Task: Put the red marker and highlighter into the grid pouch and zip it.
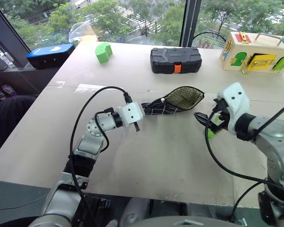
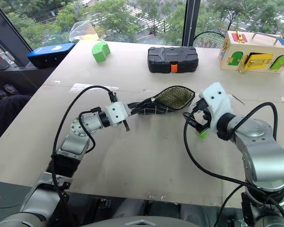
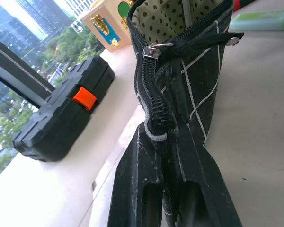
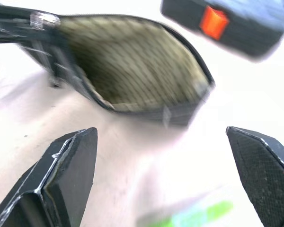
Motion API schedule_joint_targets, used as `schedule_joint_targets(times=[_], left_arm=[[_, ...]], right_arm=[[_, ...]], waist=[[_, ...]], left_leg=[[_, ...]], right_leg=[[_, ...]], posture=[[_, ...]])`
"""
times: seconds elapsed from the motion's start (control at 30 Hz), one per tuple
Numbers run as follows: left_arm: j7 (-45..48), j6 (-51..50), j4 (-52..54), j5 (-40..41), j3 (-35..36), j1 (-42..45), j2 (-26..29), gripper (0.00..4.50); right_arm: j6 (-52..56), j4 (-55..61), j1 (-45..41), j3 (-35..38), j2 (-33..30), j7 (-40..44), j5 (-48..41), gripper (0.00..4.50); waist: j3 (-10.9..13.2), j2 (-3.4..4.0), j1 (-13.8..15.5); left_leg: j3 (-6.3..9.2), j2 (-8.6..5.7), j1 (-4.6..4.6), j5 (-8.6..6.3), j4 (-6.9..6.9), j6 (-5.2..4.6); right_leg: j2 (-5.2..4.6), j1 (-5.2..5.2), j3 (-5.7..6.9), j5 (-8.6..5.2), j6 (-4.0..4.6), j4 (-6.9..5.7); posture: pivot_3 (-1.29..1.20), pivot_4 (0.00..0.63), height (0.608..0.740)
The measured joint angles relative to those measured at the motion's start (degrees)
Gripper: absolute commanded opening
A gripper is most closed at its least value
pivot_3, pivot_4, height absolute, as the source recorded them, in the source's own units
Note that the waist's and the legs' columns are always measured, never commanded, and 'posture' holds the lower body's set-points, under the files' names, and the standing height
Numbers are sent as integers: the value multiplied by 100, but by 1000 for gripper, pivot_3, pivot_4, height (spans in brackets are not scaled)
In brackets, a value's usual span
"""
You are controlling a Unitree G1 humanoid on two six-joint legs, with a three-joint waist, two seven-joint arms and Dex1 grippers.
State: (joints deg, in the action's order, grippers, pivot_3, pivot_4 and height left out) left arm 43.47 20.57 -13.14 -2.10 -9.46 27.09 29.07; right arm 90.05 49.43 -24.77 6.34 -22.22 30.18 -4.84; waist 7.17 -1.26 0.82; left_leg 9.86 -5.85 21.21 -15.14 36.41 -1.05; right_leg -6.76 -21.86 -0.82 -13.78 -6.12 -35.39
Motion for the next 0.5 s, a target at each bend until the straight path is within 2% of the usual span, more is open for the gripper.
schedule_joint_targets(times=[0.17, 0.27, 0.33, 0.43, 0.47, 0.5], left_arm=[[-94, 138, -156, -121, 0, 118, 46, 0], [-104, 255, -214, -206, -12, 164, 65, 0], [-103, 317, -224, -230, -21, 185, 65, 0], [-101, 398, -229, -253, -23, 185, 72, 0], [-101, 408, -229, -271, -23, 185, 74, 0], [-101, 415, -224, -279, -24, 186, 72, 0]], right_arm=[[207, -633, 125, -144, 986, -1691, 820, 4449], [207, -1161, 105, -139, 1765, -2442, 1178, 4449], [206, -1507, 106, -149, 2011, -2713, 1272, 4449], [90, -1853, 128, 84, 2398, -2973, 1343, 3566], [28, -1857, 147, 109, 2443, -2974, 1330, 2993], [-1, -1861, 149, 106, 2468, -2979, 1325, 2682]], waist=[[0, 3, -13], [0, 3, -25], [2, 6, -21], [1, 6, -21], [2, 9, -27], [1, 9, -29]], left_leg=[[-5, 0, -5, 1, -2, 2], [-5, 0, -5, 1, -3, 3], [-5, -2, -4, 1, -3, 3], [-3, -2, -5, 1, -3, 3], [-4, -1, -6, 1, -4, 3], [-4, -1, -6, 2, -4, 3]], right_leg=[[0, -6, -7, 0, 0, -10], [2, -7, -7, 0, 0, -12], [0, -8, -8, 0, 0, -14], [1, -8, -6, 0, 1, -16], [2, -9, -7, 0, 1, -18], [2, -9, -6, 0, 0, -18]], posture=[[0, 150, 740], [0, 150, 740], [0, 150, 740], [0, 150, 740], [0, 150, 740], [0, 150, 740]])
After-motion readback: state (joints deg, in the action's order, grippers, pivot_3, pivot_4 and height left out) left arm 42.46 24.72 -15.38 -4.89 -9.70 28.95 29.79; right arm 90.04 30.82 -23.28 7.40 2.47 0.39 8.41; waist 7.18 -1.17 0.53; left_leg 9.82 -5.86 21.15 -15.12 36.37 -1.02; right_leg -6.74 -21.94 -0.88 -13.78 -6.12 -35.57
